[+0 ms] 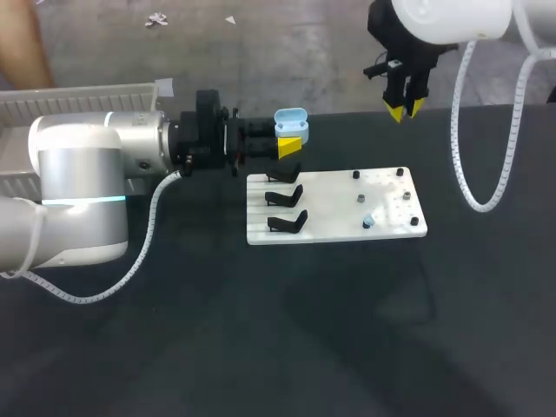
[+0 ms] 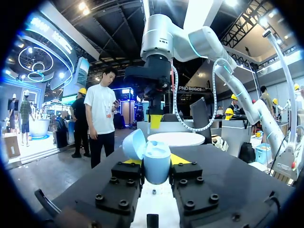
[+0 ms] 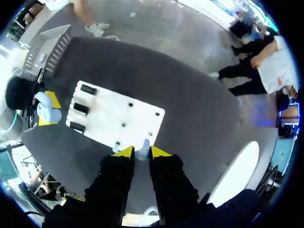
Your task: Pick up each earbud case from the left stands, insert the matching earbuds, close the lid, and place the case in the box.
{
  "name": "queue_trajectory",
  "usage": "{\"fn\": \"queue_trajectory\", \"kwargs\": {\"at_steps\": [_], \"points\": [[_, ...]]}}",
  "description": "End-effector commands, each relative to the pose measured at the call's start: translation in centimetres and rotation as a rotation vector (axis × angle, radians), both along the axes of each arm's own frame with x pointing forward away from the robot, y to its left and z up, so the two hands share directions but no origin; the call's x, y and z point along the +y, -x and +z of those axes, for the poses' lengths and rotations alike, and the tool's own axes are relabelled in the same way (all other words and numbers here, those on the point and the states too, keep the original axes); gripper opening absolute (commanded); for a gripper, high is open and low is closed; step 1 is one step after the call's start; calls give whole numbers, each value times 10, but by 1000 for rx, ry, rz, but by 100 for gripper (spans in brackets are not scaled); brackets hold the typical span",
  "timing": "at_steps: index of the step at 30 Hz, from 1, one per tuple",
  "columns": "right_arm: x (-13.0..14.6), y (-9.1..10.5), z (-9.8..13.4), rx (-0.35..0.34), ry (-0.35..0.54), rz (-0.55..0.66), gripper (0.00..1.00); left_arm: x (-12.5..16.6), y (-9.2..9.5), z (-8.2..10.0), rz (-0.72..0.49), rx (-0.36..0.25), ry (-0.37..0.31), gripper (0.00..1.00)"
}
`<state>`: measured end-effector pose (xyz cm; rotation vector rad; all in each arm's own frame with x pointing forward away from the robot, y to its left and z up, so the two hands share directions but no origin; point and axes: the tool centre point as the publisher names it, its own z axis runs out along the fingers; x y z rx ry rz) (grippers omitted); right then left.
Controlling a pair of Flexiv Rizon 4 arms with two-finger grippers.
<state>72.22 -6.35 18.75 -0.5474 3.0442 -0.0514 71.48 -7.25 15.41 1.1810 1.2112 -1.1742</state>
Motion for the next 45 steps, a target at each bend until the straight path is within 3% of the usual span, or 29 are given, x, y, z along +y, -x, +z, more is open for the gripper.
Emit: {"fn": "queue_trajectory", "kwargs": {"at_steps": [1,5,9,11,39,45], "points": [[9,12,3,-25,30,-438,0,0,-1,-1,0,-2,2,0],[20,24,7,-37,-26,-666,0,0,-1,-1,0,-2,2,0],[27,36,13,-116,-61,-885,0,0,-1,-1,0,-2,2,0],[32,40,16,-123,-81,-922,0,0,-1,-1,0,-2,2,0],[32,40,16,-123,-81,-922,0,0,-1,-1,0,-2,2,0],[51,41,22,-103,-110,-883,0,0,-1,-1,0,-2,2,0]]}}
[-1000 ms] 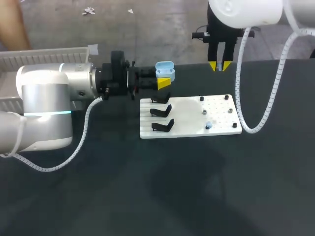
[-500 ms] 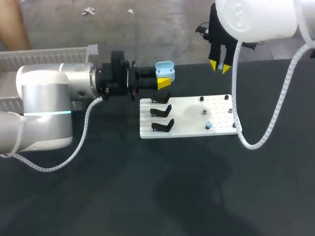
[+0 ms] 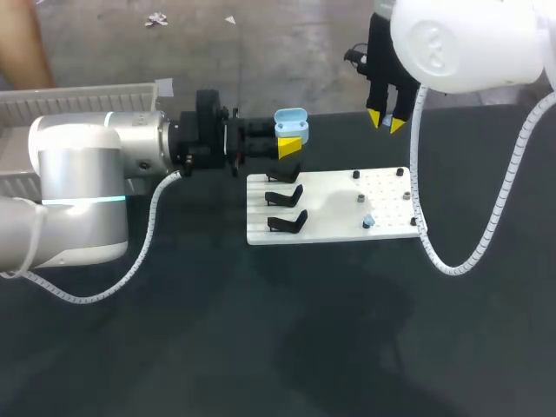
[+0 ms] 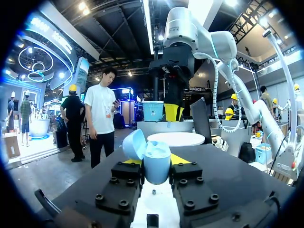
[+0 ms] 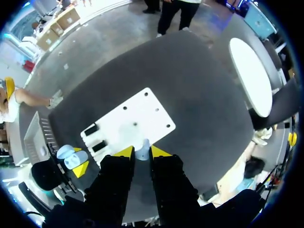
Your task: Pick up each earbud case from the left stands, insert the matching earbuds, close the lid, and place the case in the box.
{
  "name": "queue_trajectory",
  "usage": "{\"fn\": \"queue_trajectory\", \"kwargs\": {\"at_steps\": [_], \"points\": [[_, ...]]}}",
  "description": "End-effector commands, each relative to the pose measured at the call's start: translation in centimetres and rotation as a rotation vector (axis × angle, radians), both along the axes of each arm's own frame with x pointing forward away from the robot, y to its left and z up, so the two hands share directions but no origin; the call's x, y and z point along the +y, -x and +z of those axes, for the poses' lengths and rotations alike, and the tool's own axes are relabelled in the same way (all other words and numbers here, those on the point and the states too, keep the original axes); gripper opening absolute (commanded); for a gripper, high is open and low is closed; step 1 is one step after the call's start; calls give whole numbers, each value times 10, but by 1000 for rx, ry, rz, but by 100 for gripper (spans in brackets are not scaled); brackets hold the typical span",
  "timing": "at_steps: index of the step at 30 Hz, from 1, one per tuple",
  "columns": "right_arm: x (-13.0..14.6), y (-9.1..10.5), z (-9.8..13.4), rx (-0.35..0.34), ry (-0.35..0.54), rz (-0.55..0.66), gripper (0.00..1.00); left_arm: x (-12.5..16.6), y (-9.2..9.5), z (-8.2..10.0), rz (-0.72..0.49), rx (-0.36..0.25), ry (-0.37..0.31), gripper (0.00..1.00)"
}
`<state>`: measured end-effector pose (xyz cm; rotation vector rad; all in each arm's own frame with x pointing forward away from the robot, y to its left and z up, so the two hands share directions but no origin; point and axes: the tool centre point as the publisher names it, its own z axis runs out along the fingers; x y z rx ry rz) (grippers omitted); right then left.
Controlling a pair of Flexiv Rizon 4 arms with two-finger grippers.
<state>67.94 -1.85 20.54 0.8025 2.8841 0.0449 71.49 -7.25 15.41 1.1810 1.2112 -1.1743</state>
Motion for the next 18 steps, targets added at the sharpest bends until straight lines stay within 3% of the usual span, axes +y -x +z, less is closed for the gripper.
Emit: {"fn": "queue_trajectory", "kwargs": {"at_steps": [1,5,18], "points": [[9,-1,5,-2,-7,15,0,0,-1,-1,0,-2,2,0],[24,0,12,-52,-40,34,0,0,-1,-1,0,-2,2,0],[65,-4,28,-56,-55,96,0,0,-1,-1,0,-2,2,0]]}}
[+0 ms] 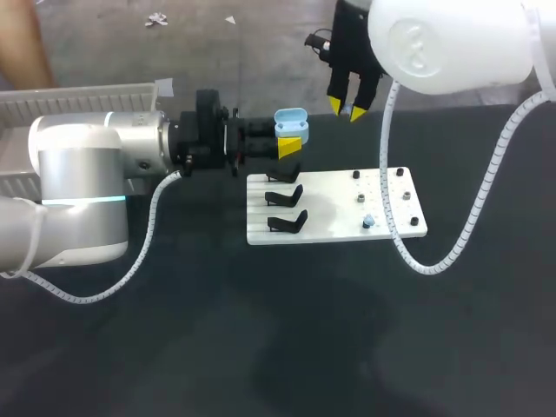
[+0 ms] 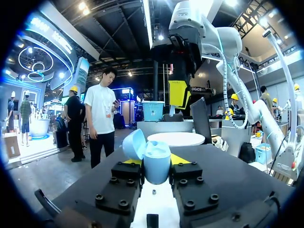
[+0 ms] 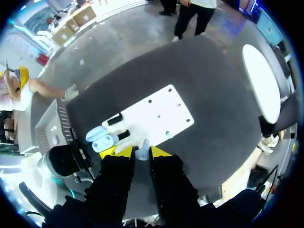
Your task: Pick up each earbud case from the left stands, insert the matching earbuds, close the lid, and place the case in the box.
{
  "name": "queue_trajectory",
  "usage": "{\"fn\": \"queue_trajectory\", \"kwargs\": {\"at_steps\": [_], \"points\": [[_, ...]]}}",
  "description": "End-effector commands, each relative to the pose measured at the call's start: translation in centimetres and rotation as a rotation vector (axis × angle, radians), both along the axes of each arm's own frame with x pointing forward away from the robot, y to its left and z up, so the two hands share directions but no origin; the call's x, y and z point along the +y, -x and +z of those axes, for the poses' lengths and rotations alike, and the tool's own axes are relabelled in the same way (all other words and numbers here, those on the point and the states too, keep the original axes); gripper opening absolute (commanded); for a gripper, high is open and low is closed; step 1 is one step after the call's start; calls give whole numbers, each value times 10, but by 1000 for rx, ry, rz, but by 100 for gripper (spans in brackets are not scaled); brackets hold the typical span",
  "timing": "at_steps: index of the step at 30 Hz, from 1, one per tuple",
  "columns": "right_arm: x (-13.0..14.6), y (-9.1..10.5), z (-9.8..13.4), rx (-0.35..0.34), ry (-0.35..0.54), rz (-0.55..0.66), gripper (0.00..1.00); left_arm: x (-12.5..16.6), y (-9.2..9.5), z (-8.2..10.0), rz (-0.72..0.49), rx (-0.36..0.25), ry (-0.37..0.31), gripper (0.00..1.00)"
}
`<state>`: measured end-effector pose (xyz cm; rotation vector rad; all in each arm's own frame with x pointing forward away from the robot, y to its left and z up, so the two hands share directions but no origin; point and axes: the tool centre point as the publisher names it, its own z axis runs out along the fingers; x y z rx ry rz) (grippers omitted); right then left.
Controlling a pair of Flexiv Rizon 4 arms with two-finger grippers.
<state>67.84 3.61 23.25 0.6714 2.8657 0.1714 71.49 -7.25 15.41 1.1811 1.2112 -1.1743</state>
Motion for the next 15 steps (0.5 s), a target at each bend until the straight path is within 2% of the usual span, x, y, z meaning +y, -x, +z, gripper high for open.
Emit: {"fn": "queue_trajectory", "kwargs": {"at_steps": [1,15], "points": [[13,-6,1,9,13,10,0,0,-1,-1,0,-2,2,0],[42,-22,-5,44,28,6,0,0,-1,-1,0,-2,2,0]]}}
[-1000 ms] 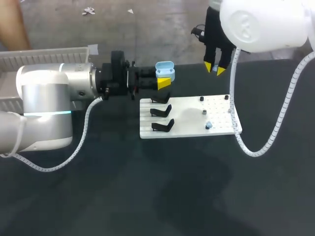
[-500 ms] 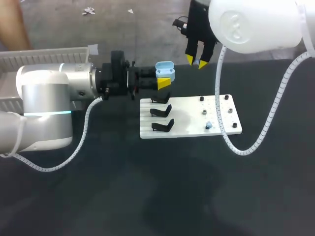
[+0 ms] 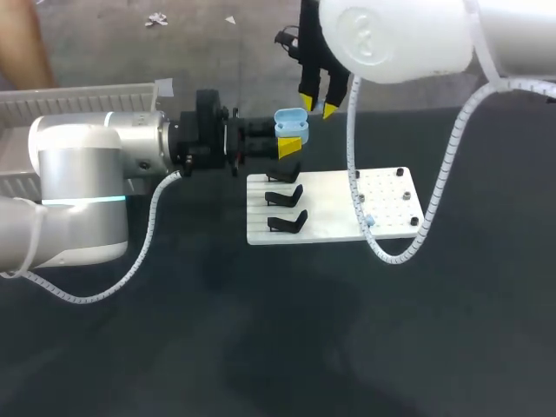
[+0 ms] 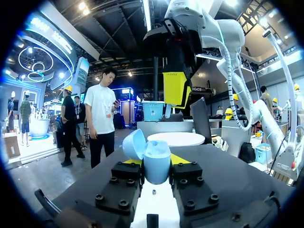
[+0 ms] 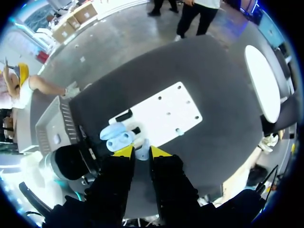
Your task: Pick up each earbud case from the left stands, insert the matching earbuds, close the lid, and place the case in the box.
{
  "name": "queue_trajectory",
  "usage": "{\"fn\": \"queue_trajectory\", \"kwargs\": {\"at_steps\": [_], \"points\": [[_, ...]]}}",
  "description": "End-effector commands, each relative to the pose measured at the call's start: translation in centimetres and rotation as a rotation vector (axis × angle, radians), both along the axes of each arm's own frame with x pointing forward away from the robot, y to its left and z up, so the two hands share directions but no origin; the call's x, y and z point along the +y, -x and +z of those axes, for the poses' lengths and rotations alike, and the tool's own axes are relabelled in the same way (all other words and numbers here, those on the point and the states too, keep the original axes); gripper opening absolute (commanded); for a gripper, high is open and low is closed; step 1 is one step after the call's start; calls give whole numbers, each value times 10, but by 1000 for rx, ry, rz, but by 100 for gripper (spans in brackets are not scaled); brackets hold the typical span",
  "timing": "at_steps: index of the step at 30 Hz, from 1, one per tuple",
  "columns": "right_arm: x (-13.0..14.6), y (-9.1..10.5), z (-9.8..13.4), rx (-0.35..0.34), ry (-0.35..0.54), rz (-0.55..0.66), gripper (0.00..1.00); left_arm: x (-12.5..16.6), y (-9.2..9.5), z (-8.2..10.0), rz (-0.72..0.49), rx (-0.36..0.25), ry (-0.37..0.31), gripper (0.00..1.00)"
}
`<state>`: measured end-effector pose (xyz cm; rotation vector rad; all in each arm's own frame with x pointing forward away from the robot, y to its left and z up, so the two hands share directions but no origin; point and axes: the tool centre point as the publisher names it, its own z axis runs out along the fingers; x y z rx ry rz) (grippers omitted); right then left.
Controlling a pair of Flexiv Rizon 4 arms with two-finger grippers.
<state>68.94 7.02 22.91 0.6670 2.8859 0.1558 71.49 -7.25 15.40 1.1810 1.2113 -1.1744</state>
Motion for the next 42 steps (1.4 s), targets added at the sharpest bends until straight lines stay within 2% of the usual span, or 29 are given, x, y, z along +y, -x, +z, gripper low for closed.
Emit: {"fn": "queue_trajectory", "kwargs": {"at_steps": [1,18,42], "points": [[8,-12,-2,26,22,0,0,0,-1,-1,0,-2,2,0],[31,-12,-10,46,19,44,0,0,-1,-1,0,-2,2,0],[35,-14,-20,59,20,39,0,0,-1,-1,0,-2,2,0]]}}
